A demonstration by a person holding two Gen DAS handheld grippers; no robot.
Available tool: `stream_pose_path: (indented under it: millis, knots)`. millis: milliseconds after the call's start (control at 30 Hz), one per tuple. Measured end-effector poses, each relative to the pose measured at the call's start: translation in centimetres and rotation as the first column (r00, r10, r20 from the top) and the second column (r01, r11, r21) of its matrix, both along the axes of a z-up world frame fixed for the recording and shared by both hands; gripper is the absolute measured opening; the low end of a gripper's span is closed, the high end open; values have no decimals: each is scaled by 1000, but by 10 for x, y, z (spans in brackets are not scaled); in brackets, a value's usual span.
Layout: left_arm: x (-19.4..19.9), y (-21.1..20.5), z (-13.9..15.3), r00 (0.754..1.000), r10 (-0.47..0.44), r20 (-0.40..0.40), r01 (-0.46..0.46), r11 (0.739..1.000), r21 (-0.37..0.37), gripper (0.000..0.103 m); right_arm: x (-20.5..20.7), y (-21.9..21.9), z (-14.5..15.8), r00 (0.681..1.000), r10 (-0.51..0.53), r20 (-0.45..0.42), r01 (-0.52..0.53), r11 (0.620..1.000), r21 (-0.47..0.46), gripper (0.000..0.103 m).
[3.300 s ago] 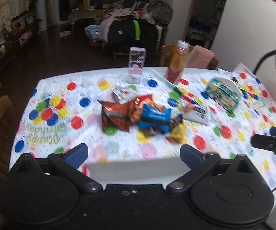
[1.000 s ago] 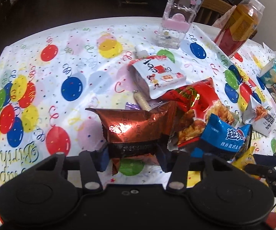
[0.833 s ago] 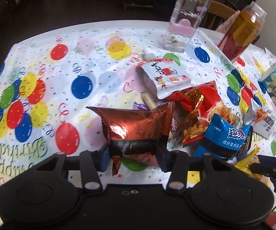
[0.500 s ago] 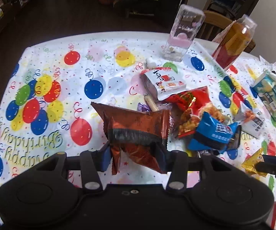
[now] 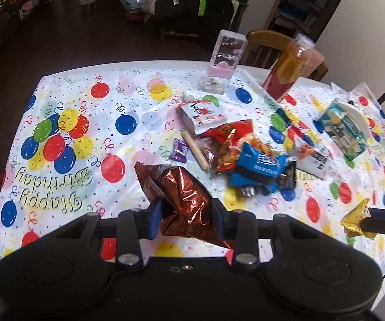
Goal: Organize snacks
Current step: 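Carry the copper bag with the left tool while the right tool carries the yellow packet into the box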
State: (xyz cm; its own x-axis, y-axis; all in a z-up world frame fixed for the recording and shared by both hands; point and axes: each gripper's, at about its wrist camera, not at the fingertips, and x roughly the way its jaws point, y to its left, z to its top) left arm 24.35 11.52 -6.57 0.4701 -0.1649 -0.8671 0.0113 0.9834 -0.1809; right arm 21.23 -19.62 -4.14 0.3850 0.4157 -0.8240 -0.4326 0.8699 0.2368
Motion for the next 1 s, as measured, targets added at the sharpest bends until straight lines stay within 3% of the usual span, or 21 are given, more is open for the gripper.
stream_pose_path:
  millis: [300, 500, 1000]
  knots:
    - [-52, -11, 37, 996, -67, 63, 68, 997, -20, 36, -48, 4, 23, 999, 43, 3, -43, 999, 15, 16]
    - [-91, -28, 43, 986, -155, 64, 157, 987, -26, 36, -76, 14, 16, 997, 67, -26, -67, 998, 9, 16]
    - [-152, -68, -26, 957, -282, -72, 279, 959, -50, 36, -126, 48, -53, 981, 112, -160, -124, 990, -69, 16]
